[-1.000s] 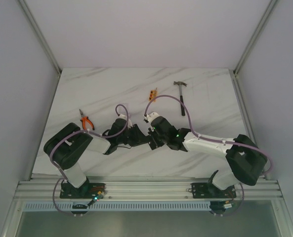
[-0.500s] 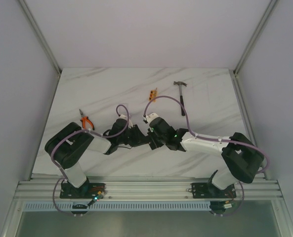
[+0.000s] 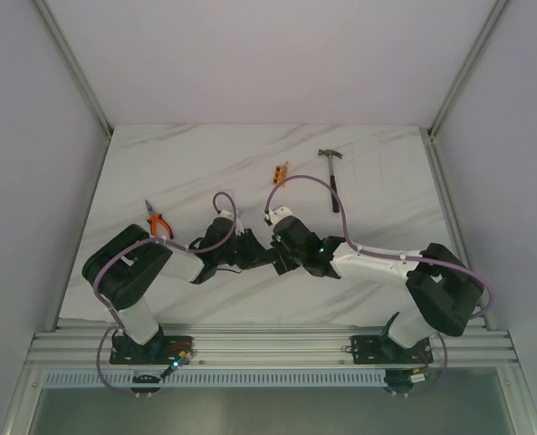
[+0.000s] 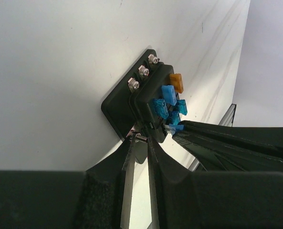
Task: Snap on the fuse box
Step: Install the fuse at the fuse box base.
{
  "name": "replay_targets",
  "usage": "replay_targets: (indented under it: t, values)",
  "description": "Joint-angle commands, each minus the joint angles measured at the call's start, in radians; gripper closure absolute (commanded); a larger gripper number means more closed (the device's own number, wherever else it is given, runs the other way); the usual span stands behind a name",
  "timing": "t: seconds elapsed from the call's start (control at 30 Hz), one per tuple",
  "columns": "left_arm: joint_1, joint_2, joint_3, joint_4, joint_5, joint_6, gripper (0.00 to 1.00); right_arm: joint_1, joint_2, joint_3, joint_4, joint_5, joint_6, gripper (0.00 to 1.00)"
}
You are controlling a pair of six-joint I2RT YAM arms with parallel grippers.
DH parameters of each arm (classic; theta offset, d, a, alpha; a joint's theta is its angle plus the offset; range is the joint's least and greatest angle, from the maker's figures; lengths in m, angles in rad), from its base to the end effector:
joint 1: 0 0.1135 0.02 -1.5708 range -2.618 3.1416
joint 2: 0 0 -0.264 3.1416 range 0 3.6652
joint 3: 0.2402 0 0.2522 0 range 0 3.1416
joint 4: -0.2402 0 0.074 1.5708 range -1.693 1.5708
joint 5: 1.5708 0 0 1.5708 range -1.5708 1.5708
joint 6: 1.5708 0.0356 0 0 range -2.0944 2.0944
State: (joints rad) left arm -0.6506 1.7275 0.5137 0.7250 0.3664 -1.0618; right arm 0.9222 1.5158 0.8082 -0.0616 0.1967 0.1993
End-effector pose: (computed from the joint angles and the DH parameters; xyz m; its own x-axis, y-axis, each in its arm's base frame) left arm 0.2292 -0.1905 0.1154 -0.8956 -0.3428 -0.2833 0.0719 0.5170 -0.8530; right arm 0.1921 0.2420 0.1877 -0.5498 -0.4039 -0.7312 -0.5998 0.8001 0.0090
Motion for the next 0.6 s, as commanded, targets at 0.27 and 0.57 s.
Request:
replay_targets:
  t: [0.27,0.57]
  values:
    - [-0.010,0.023,0.010,0.010,0.003,-0.004,0.75,0.016,0.009,-0.008,-0.023,0.027,0.048,1.00]
    - [-0.012,0.022,0.008,0.011,0.004,-0.006,0.75,0.018,0.003,-0.014,-0.049,0.075,0.046,1.00]
